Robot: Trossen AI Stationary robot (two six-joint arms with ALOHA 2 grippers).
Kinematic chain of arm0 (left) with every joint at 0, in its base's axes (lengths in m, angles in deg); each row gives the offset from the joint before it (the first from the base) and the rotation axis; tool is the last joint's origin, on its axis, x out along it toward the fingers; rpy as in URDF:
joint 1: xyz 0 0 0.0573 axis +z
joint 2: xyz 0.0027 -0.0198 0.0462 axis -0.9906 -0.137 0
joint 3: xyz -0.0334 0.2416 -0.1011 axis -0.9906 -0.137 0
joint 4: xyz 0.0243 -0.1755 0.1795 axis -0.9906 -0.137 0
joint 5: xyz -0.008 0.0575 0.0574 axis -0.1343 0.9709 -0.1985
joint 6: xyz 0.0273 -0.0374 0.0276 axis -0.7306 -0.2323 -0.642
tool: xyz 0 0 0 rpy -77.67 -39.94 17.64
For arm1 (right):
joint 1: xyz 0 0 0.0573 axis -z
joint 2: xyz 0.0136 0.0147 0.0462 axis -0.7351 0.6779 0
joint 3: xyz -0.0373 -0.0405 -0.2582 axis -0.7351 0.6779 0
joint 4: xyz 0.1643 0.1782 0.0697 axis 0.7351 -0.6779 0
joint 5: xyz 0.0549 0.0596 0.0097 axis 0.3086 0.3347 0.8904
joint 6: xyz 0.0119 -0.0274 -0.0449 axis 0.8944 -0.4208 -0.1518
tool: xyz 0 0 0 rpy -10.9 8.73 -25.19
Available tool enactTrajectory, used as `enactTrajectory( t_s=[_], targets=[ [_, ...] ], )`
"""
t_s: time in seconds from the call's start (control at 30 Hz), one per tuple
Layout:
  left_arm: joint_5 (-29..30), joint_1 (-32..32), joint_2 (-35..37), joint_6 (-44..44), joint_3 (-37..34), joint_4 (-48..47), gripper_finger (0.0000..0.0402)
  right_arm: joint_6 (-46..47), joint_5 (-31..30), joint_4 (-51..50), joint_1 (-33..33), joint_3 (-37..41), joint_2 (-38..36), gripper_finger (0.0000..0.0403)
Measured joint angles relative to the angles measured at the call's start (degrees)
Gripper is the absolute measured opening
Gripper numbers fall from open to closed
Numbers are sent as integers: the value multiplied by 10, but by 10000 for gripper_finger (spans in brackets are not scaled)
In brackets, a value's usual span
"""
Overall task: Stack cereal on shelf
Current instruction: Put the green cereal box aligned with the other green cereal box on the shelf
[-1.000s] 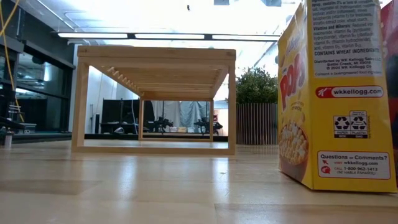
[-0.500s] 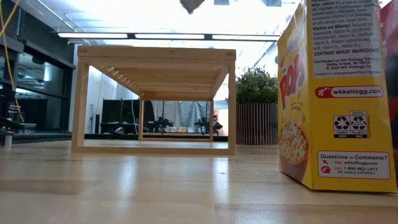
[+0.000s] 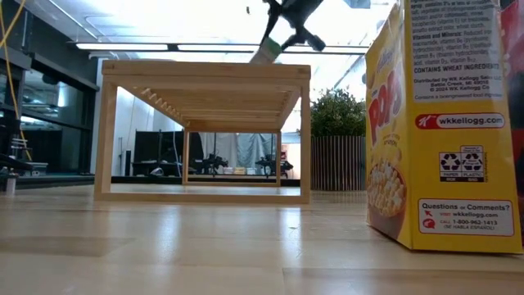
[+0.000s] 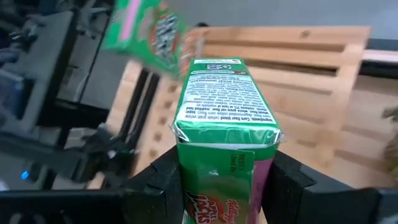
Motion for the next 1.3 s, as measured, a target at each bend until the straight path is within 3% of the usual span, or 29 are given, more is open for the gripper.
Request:
enactTrajectory(
  t_s=[0.13,0.43,0.57,0.67,0.77,0.87,0.97,1.3],
  targets=[
    [0,0,0,20,0,1,0,-24,11,18,28,0,11,151],
    [0,0,-6,106,0,34,0,-133,125,28,60,4,12,151],
    [-2,0,-17,115,0,61,0,-214,218,-19,67,-8,13,151],
    [-6,0,-27,116,0,78,0,-272,254,-80,69,-59,13,151],
    [-6,0,-34,115,0,80,0,-327,241,-165,61,-136,12,151],
    [-6,0,-41,115,0,78,0,-366,154,-238,39,-186,8,151],
    [-7,0,-45,115,0,78,0,-372,97,-264,21,-157,-4,151],
    [-17,0,-53,115,0,75,0,-361,97,-266,-7,-80,0,151]
  ],
)
